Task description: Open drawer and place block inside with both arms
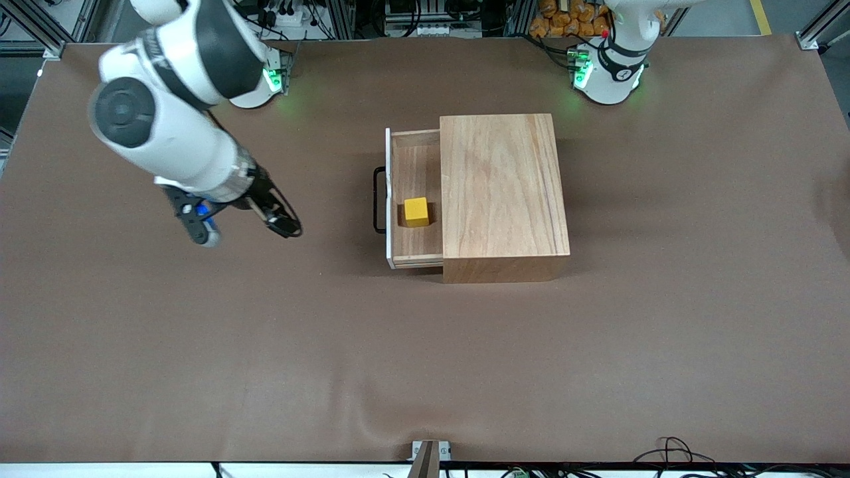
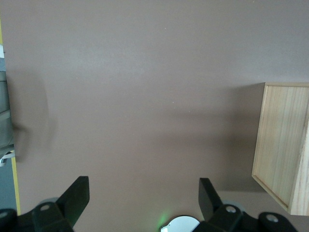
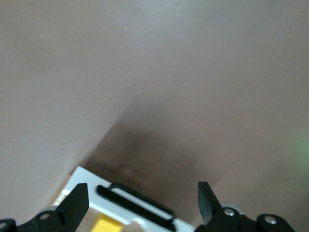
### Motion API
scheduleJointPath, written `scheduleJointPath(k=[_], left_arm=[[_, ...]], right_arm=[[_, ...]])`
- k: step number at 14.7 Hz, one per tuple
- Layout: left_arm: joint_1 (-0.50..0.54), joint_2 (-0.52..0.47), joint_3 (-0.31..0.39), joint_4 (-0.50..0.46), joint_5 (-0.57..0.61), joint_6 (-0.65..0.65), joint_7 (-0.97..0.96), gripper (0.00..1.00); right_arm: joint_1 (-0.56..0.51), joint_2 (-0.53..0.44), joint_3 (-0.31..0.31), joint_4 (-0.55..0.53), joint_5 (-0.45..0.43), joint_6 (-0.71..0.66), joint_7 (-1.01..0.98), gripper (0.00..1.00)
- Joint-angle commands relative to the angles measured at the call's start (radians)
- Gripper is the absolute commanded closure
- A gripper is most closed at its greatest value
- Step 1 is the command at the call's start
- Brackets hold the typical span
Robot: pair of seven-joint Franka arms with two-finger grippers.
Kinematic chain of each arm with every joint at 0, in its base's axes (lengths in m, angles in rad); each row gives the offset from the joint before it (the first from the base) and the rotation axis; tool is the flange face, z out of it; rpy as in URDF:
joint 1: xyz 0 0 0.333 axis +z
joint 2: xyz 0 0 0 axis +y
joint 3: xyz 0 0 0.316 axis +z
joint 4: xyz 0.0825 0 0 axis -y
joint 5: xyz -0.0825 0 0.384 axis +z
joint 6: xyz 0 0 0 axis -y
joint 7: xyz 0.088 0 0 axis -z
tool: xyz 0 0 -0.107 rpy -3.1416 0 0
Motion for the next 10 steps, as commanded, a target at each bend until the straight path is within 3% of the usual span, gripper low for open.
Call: scheduleJointPath(k=[1,5,10], left_arm=[[0.009,-0.024,-0.010,-0.027,-0.006,0.015,0.038,0.00],[0.006,-0.023,-0.010,-0.027,-0.015,0.018,0.049,0.00],[0.006,-0.023,-0.008,-0.022,-0.020,0.019,0.050,0.00]], right_arm=[[-0.095,-0.080,0.017,-0.027,0.017,-0.084,-0.235,0.00],[-0.224,-0.154,0.017,-0.041,0.017,-0.176,-0.522,0.00],[-0.365,-0.205,0.026,-0.046,0.011,-0.183,-0.909,0.00]])
